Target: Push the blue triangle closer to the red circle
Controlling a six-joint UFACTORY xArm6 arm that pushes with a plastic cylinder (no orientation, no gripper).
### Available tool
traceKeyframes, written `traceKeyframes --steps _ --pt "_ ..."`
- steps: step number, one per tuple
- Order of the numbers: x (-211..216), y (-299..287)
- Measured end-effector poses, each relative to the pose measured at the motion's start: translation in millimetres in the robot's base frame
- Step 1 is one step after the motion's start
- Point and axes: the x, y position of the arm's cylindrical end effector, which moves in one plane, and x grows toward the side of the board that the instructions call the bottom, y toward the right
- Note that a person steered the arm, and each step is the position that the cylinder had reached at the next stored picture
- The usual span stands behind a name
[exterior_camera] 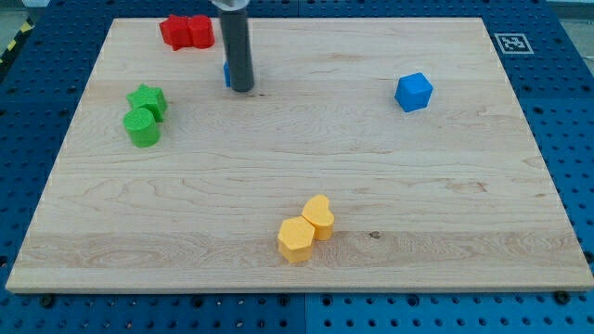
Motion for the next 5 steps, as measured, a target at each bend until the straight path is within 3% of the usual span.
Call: traceKeyframes --steps 3,5 --pt "-53 -38" --pt "-4 -32"
